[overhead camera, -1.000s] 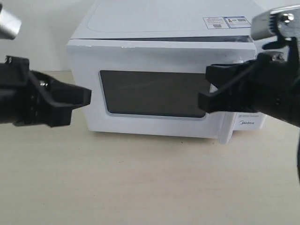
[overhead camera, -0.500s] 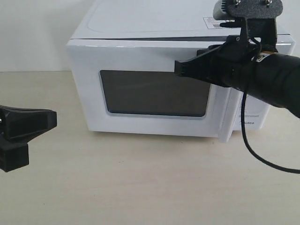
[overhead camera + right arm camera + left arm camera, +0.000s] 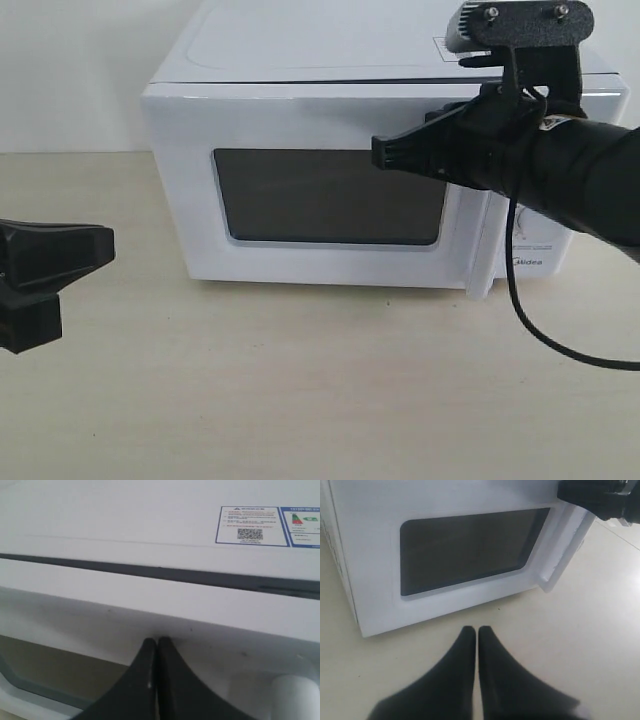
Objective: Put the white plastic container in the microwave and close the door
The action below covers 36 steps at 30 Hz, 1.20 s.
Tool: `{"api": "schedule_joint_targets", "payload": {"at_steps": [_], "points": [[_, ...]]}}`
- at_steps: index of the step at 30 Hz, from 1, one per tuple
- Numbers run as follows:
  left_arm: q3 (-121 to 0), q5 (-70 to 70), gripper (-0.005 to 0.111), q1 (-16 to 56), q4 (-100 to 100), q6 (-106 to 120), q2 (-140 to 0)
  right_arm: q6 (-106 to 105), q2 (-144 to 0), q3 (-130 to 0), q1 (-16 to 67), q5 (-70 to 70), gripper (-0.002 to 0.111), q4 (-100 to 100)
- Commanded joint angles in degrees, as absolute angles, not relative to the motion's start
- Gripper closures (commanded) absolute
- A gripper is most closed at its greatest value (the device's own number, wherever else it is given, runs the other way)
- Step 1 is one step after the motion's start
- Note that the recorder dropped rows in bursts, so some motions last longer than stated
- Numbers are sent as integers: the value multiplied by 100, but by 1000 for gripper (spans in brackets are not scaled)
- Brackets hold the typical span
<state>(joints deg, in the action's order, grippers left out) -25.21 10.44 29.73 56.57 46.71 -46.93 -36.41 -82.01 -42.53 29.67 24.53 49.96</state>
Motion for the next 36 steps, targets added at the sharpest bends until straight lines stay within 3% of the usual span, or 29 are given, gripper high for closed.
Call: {"api": "schedule_joint_targets", "payload": {"at_steps": [1,6,16,26,36], "points": [[-2508,976,102,2992,5636,4675,-4671,-3676,-8259,-4318,2847,2903,108,5148],[-2508,951,102,2992,5636,4734,-4671,-3777,-8259,-4537,2413,2362,108,5214],[-2508,625,102,2992,5101,4734,-4671,-4012,-7807,-4328,2425,1355,108,5188],[-2508,634,102,2992,5102,4734,-4671,-4290,-5679,-2478,3749,2168,108,5167],[-2508,624,102,2992,5102,4734,-4671,-4290,-4201,-2310,3894,1819,108,5167]]}}
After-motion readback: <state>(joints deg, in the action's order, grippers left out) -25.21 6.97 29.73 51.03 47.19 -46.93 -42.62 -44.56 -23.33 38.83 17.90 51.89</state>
